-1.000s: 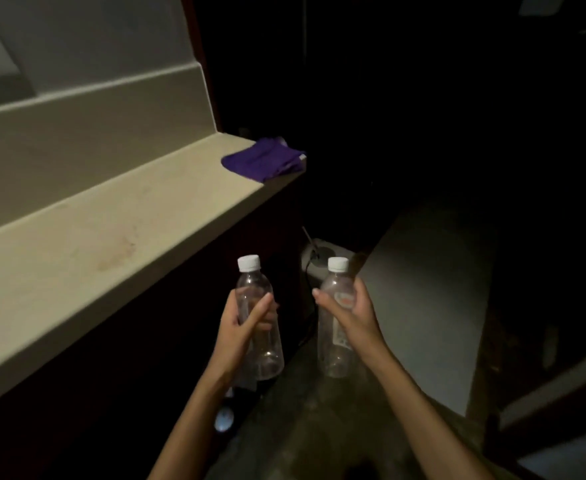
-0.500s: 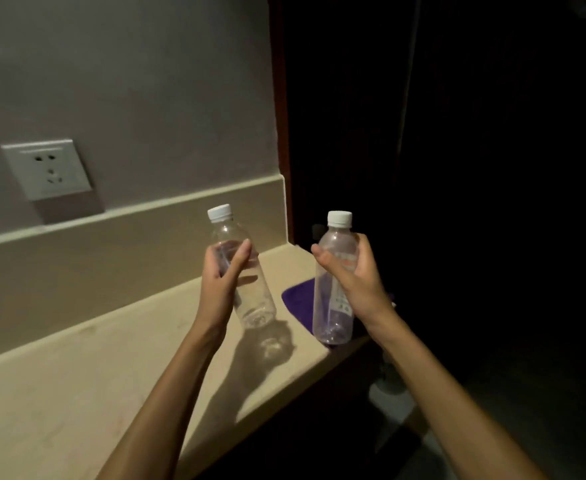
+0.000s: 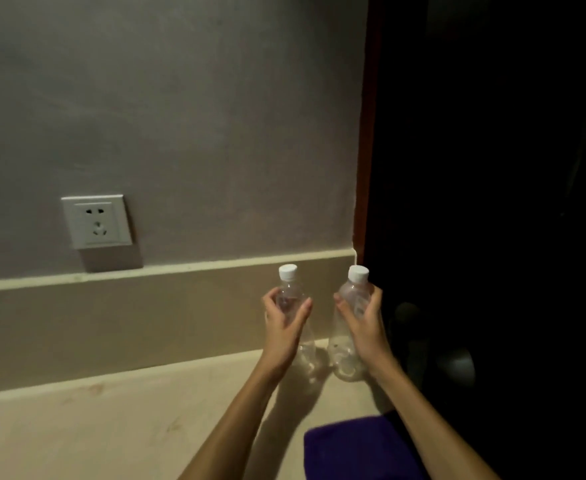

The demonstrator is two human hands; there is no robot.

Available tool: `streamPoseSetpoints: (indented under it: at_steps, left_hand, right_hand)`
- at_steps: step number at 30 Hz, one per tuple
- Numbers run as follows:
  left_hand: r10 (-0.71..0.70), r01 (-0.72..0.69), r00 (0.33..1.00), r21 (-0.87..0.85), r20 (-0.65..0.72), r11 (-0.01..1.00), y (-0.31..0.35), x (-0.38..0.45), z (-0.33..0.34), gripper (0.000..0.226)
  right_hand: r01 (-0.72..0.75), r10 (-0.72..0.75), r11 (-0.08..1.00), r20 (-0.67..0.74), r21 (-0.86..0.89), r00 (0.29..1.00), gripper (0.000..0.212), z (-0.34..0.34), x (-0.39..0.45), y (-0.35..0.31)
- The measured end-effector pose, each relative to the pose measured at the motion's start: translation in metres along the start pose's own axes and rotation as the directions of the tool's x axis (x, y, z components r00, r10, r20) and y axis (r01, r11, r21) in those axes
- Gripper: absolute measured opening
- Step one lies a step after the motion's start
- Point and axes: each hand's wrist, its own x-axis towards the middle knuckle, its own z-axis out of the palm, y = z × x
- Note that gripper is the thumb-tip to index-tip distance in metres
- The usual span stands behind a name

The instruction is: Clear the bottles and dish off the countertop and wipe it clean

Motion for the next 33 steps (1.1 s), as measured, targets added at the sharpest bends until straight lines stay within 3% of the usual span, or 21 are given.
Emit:
streamPoseSetpoints:
  at_steps: [14, 27, 33]
  left_hand:
    - [0.077, -0.057, 0.995, 0.269, -0.064, 0.961, -0.040, 0.009, 0.040, 0.074]
    - [0.039, 0.002, 0.994, 0.382, -0.099, 0.924, -0.021, -0.010, 0.021, 0.103]
    - [0.045, 0.021, 0.981, 0.336, -0.187, 0.942, 0.004, -0.033, -0.011, 0.081]
  right_hand:
    - [0.046, -0.022, 0.992, 0.195, -0.114, 0.980, 0.074, 0.002, 0.025, 0.041]
    - [0.041, -0.024, 0.976, 0.080, -0.213, 0.997, 0.087, -0.001, 0.010, 0.044]
    - [0.087, -0.103, 0.979, -0.081, -0.184, 0.991, 0.068, -0.015, -0.001, 0.026]
